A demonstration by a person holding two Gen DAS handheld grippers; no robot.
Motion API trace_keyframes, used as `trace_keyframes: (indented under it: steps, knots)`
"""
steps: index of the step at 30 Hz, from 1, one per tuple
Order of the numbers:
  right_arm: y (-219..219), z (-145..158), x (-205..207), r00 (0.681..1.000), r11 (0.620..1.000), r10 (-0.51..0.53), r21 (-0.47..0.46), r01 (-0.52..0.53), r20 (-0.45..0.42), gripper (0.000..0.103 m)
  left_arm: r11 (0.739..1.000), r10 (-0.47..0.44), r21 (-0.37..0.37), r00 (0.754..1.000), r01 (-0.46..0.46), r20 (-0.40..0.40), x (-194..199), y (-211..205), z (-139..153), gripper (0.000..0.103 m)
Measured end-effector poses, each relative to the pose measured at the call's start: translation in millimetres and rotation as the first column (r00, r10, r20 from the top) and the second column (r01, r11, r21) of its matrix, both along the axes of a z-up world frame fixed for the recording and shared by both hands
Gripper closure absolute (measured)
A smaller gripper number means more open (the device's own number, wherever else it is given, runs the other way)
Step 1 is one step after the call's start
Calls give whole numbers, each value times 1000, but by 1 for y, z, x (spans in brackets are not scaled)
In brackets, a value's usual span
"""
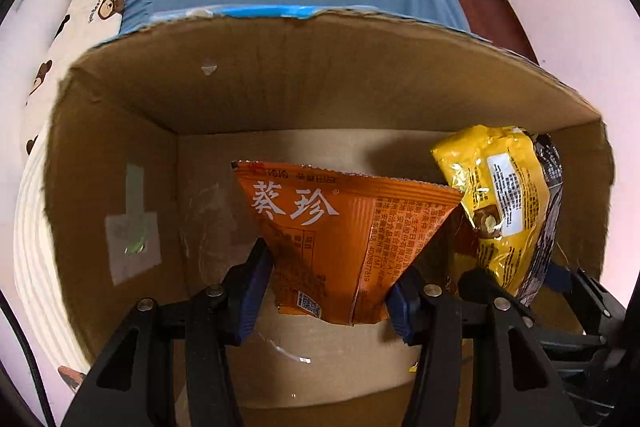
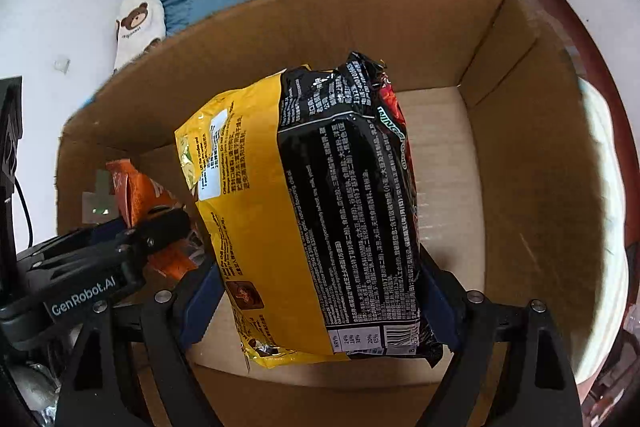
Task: Organize snacks
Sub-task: 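Carry both packets into the cardboard box and open both tools, then move both tools back to the snacks on the bed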
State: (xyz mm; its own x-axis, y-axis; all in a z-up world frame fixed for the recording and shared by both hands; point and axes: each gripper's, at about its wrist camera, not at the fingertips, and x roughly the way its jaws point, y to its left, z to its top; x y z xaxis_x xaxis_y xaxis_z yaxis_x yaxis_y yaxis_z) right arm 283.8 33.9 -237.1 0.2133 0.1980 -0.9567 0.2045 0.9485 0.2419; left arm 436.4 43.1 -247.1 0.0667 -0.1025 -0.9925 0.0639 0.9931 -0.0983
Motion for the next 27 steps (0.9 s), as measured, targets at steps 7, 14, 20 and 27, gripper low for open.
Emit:
trace_keyframes:
  steps: [7, 14, 20, 27]
  knots:
    - [0, -7, 1, 997, 997, 75, -22, -75, 34, 1, 999, -3, -37, 1000, 4, 16, 8, 1, 2, 20]
    - [1, 9, -12, 994, 993, 95, -67, -92, 46, 1, 999, -8, -37, 998, 10, 60, -12, -5, 24, 18]
    - [1, 36, -33, 992, 992, 86, -101, -77, 88, 1, 999, 32, -23, 987, -28, 155, -31, 7, 53, 18]
    - [-1, 69, -72, 981, 989, 76, -141, -51, 178, 1, 999, 49, 0, 956, -51, 288, -84, 10, 101, 18]
